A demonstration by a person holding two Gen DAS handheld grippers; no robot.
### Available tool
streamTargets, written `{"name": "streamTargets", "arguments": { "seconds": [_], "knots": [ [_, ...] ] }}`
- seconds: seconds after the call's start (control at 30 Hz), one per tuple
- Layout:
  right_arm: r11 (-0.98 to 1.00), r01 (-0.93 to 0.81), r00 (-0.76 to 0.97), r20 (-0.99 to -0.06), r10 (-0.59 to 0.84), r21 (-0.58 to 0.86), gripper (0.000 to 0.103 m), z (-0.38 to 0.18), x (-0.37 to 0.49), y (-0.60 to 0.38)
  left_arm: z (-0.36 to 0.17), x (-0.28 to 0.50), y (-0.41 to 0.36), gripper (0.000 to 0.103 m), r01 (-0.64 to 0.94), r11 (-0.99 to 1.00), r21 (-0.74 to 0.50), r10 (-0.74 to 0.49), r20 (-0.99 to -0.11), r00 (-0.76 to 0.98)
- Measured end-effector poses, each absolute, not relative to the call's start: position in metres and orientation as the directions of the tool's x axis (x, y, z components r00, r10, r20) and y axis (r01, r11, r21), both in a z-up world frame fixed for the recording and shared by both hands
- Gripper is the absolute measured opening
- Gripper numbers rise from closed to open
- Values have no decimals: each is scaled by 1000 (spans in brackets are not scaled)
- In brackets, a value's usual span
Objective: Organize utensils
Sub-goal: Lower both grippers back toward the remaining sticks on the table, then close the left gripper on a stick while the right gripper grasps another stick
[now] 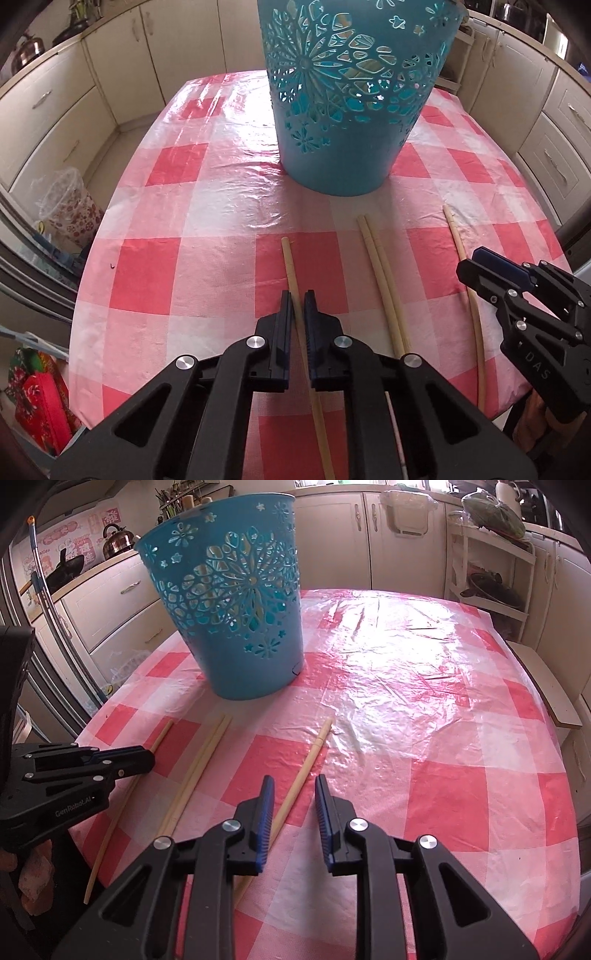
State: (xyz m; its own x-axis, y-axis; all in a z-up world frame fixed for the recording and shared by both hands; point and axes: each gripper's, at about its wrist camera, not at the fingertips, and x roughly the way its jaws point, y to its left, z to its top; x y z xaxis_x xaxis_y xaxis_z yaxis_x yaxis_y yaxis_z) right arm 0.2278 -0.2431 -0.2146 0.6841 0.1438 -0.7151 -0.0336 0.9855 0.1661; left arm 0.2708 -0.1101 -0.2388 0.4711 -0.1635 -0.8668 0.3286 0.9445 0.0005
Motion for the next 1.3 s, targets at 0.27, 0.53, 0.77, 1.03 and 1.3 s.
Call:
{"name": "streamTargets", "arguments": {
  "seconds": [0.27,0.53,0.77,1.03,1.3],
  "knots": [
    [987,-44,660,-737,143,152,18,-213,225,-242,-239,261,-113,31,325,946,1,-166,-857,487],
    [994,-21,667,-738,97,112,22,-213,233,-234,-241,258,-114,53,311,950,30,-143,-843,518],
    [993,-95,649,-752,116,72,11,-213,237,-235,-238,262,-114,5,372,928,6,-198,-838,508],
    [989,-90,678,-720,147,118,12,-215,233,-239,-227,259,-108,4,357,934,3,-205,-814,543],
    [989,-84,683,-716,146,121,12,-215,233,-239,-183,245,-88,4,327,942,-78,-276,-735,619]
  ]
}}
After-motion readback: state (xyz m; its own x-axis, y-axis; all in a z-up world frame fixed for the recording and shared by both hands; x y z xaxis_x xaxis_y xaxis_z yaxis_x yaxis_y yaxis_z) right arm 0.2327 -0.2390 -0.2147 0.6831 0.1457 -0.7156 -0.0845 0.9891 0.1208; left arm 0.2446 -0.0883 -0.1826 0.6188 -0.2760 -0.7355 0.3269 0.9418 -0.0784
